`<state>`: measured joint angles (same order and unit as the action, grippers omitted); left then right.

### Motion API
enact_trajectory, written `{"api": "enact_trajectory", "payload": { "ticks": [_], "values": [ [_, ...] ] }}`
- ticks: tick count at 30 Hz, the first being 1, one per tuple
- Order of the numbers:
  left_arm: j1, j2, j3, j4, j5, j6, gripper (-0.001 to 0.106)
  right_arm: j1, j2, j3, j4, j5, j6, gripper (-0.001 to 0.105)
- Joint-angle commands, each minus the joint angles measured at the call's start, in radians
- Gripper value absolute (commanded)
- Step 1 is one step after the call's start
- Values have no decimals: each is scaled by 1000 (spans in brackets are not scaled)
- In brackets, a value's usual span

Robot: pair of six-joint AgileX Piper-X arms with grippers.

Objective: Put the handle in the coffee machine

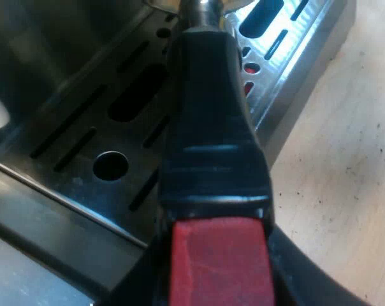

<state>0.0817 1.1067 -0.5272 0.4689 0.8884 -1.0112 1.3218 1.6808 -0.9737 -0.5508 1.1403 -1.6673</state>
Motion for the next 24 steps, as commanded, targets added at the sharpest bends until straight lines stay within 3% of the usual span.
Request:
{"api": "enact_trajectory", "payload": {
  "ticks": [1,7,17,24],
  "values": [
    [0,-4,-17,-33,40,-17,0,-4,1,-1,-15,9,-13,59],
    [0,-4,-17,-87,37,-90,0,-4,1,-1,-15,9,-13,59],
    [0,-4,-17,-96,22,-105,0,-4,1,-1,-14,9,-13,59],
    [51,-4,-17,-127,26,-131,0,-4,1,-1,-14,9,-13,59]
  ]
}}
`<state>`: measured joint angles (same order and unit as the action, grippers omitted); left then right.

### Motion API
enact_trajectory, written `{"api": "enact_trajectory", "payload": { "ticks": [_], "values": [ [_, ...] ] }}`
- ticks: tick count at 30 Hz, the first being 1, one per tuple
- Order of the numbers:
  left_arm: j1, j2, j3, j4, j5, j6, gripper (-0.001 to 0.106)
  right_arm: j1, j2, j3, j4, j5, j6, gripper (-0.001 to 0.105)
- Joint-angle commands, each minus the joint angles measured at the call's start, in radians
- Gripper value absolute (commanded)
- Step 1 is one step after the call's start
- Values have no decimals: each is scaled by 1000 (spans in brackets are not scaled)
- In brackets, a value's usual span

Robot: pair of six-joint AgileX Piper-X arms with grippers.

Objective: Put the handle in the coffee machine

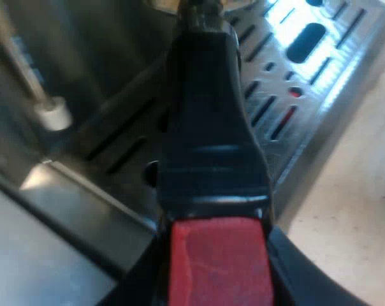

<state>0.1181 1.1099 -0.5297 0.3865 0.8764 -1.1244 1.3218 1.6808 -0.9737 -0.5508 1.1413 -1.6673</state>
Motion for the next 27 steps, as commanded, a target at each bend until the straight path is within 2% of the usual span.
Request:
{"api": "enact_trajectory", "payload": {
  "ticks": [1,6,22,24,25,27],
  "values": [
    [16,-7,-14,-46,38,-17,0,-4,1,-1,-14,8,-13,59],
    [25,-7,-14,-48,126,0,0,-4,1,-1,-14,8,-13,59],
    [25,-7,-14,-77,177,0,0,-4,1,-1,-14,8,-13,59],
    [25,-7,-14,-77,189,0,0,-4,1,-1,-14,8,-13,59],
    [25,-7,-14,-77,216,0,0,-4,1,-1,-14,8,-13,59],
    [18,-7,-16,-79,213,0,0,-4,1,-1,-14,8,-13,59]
  ]
}}
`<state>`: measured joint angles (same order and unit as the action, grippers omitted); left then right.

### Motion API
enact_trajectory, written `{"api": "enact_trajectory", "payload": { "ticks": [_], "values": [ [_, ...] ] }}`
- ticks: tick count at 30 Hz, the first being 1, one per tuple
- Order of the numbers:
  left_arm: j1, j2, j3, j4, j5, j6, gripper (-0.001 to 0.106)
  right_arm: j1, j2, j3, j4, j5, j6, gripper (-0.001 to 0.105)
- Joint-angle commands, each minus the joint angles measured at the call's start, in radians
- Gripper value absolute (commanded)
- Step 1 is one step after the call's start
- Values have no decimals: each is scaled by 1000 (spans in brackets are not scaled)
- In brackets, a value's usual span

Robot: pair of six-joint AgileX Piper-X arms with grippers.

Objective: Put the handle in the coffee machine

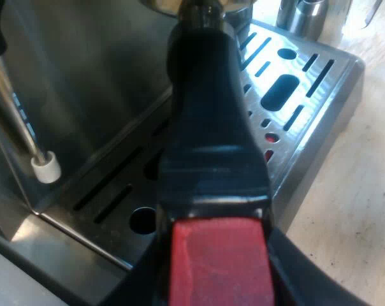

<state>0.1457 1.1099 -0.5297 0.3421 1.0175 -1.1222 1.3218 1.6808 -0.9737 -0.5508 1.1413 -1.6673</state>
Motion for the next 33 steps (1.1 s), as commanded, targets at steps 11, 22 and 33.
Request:
{"api": "enact_trajectory", "payload": {
  "ticks": [11,22,33],
  "values": [
    [-11,-7,-40,-121,62,-2,0,-4,1,-1,-14,8,-13,59],
    [-11,-7,-60,-119,81,-26,0,-4,1,-1,-5,8,-13,59],
    [-11,-7,-136,-109,141,-87,0,-4,1,-1,2,8,-13,59]
  ]
}}
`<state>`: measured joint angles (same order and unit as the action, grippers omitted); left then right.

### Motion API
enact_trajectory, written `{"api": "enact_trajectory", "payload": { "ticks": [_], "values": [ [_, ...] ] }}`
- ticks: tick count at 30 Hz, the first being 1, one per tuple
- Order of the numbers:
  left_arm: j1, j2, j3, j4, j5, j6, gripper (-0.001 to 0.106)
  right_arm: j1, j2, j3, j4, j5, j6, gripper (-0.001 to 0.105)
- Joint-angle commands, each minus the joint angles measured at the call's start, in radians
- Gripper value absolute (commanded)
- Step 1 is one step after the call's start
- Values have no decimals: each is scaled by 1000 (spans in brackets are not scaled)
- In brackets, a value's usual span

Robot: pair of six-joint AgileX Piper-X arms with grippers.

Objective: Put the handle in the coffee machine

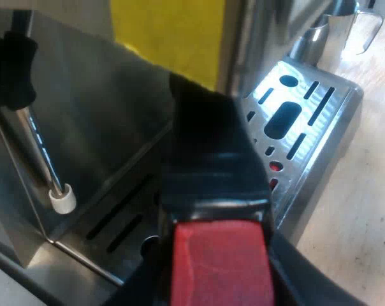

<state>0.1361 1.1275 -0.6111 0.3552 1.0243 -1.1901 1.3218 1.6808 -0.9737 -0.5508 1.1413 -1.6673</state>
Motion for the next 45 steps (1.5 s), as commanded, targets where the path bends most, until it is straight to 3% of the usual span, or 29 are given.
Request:
{"api": "enact_trajectory", "payload": {
  "ticks": [1,14,19,24,26,31,35,40,45],
  "values": [
    [-2,-25,-54,-122,134,-19,0,-4,1,-1,9,8,-13,59],
    [-2,-30,-85,-122,141,-19,0,-64,9,-1,92,-72,-13,59],
    [-2,-30,-107,-122,141,-17,0,-100,43,-1,59,-140,34,59],
    [-2,-30,-107,-122,141,-17,0,-124,87,-1,-25,-139,32,59],
    [-2,-30,-107,-120,141,-17,0,-138,102,-1,-69,-144,27,56],
    [-2,-30,-107,-94,141,-17,0,-186,143,-12,-131,-162,7,36],
    [-2,-30,-107,-66,141,-8,0,-202,178,-41,-134,-182,2,33],
    [-2,-30,-107,-60,141,3,0,-205,243,-106,-180,-174,-62,26],
    [-2,-30,-107,-60,141,3,0,-224,280,-147,-208,-161,-67,21]
  ]
}}
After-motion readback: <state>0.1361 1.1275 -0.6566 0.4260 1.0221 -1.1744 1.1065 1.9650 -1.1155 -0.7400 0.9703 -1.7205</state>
